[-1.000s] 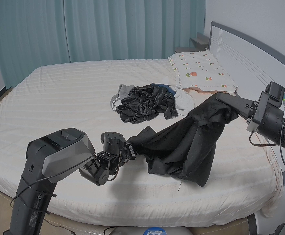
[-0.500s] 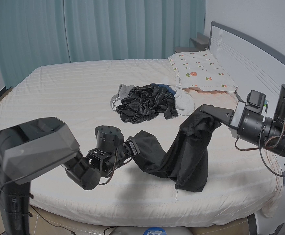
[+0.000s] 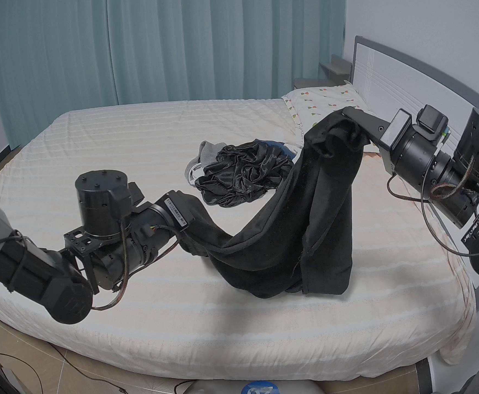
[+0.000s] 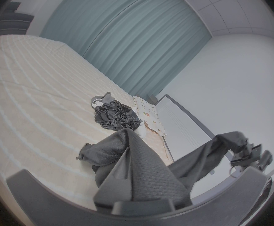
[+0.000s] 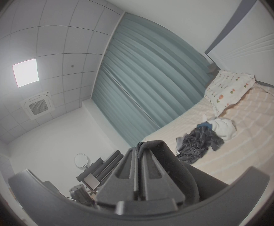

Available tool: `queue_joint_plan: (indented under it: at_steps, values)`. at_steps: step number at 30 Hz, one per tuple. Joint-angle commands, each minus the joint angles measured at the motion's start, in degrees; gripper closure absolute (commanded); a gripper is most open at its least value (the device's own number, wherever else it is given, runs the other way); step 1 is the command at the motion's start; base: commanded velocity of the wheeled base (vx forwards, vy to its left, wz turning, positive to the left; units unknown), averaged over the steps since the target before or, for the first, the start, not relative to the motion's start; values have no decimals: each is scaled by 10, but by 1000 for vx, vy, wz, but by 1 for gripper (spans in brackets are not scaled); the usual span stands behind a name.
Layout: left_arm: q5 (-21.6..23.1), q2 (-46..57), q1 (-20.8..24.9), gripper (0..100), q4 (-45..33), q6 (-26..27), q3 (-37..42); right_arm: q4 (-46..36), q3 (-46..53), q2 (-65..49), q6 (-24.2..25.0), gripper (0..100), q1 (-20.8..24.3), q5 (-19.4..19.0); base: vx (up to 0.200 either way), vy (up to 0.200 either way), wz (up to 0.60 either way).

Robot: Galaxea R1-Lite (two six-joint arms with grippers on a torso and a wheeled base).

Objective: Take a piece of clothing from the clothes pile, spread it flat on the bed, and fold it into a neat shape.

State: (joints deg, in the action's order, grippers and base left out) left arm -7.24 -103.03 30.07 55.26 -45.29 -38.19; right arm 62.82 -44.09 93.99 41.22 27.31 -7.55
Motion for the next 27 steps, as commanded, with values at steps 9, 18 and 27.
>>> queue_joint_plan:
  at_steps: [9, 18, 27]
  values:
    - [0, -22, 4, 100, 49, -70, 65, 108, 96, 102, 62, 100, -4, 3, -67, 0, 0]
    - [-2, -25, 3, 100, 49, -107, 67, 107, 102, 105, 62, 100, 3, 10, 0, 0, 0]
    - [-5, -23, -5, 100, 49, -107, 73, 105, 101, 100, 58, 100, 2, 17, 0, 67, 0]
